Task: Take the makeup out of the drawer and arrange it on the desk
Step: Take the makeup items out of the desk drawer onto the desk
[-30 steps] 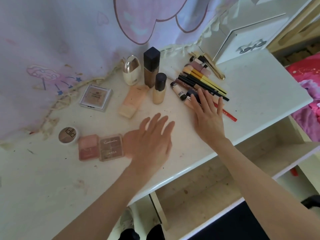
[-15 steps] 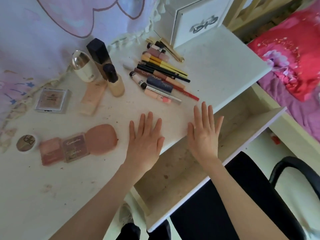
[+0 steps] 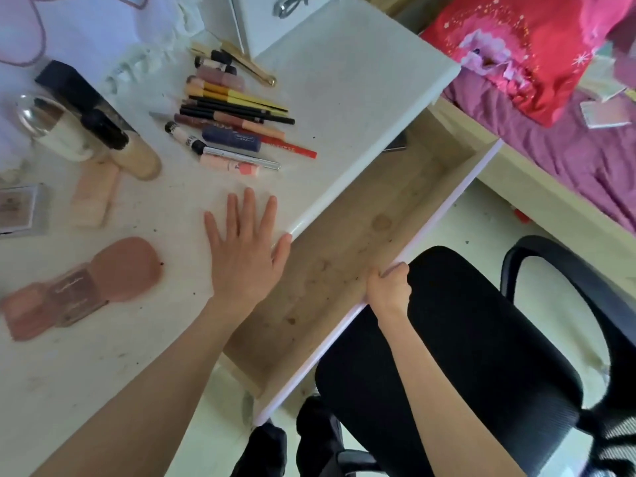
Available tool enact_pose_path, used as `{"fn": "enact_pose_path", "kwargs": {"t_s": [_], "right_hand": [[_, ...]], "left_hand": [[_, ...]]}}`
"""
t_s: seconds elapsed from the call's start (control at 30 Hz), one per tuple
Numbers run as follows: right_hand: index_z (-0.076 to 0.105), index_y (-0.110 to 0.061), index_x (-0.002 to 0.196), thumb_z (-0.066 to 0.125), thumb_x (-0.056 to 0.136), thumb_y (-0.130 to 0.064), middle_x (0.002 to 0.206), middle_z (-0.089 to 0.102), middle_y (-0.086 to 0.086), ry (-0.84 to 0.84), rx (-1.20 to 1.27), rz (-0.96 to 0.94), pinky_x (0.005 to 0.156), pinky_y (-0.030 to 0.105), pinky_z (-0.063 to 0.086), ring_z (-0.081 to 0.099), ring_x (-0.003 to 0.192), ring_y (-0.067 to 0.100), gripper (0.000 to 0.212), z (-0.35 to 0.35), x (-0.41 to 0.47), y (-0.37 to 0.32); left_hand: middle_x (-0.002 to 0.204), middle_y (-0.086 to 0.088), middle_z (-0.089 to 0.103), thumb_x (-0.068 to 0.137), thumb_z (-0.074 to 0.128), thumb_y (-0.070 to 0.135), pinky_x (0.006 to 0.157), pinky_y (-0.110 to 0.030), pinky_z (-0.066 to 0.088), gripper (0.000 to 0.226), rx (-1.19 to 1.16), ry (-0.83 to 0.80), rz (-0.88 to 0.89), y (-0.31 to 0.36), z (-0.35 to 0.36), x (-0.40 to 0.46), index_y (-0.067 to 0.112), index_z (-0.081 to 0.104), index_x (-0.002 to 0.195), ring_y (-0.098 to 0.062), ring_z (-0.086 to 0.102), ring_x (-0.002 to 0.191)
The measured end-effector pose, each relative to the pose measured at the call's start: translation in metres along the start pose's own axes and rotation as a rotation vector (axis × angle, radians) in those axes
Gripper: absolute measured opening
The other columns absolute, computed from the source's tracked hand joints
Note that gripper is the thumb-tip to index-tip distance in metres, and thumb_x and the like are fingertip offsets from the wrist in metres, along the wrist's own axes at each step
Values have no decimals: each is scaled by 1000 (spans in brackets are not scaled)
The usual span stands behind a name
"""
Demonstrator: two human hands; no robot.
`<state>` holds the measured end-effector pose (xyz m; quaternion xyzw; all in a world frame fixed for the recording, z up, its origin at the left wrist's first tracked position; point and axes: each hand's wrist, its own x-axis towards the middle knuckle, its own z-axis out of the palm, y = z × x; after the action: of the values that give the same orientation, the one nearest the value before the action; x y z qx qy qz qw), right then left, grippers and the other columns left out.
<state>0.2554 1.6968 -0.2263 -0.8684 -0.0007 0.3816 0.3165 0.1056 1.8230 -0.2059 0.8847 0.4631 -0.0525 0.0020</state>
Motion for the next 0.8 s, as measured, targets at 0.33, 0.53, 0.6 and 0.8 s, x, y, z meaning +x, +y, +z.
{"fn": "enact_pose_path", "kwargs": {"t_s": [0.33, 0.53, 0.6, 0.8], "right_hand": [[39, -4, 115, 43, 92, -11, 72, 43, 0, 75, -35, -20, 60, 35, 46, 46, 61, 15, 25, -10, 8, 3], [40, -10, 103, 46, 89, -10, 77, 47, 1, 99, 35, 22, 50, 28, 41, 48, 62, 14, 15, -29, 18, 29], [39, -11, 98, 45, 90, -8, 78, 46, 1, 96, 71, 36, 47, 26, 37, 47, 62, 14, 11, -29, 22, 35], [37, -12, 97, 44, 90, -10, 83, 46, 4, 37, 158, 99, 61, 35, 47, 47, 68, 17, 10, -23, 31, 44]], "left_hand": [[154, -14, 19, 92, 18, 55, 110, -60, 14, 64, -18, 33, 4, -3, 6, 2, 23, 17, 147, -35, 16, 141], [151, -15, 25, 93, 14, 53, 108, -61, 15, 61, -55, 64, -11, -1, 7, 1, 22, 22, 145, -36, 20, 140], [152, -15, 24, 94, 15, 53, 109, -61, 14, 60, -52, 67, -7, -2, 10, 1, 23, 21, 145, -35, 19, 140], [151, -15, 24, 92, 17, 52, 109, -61, 13, 61, -61, 71, -7, -2, 10, 2, 22, 23, 145, -36, 19, 140]]}}
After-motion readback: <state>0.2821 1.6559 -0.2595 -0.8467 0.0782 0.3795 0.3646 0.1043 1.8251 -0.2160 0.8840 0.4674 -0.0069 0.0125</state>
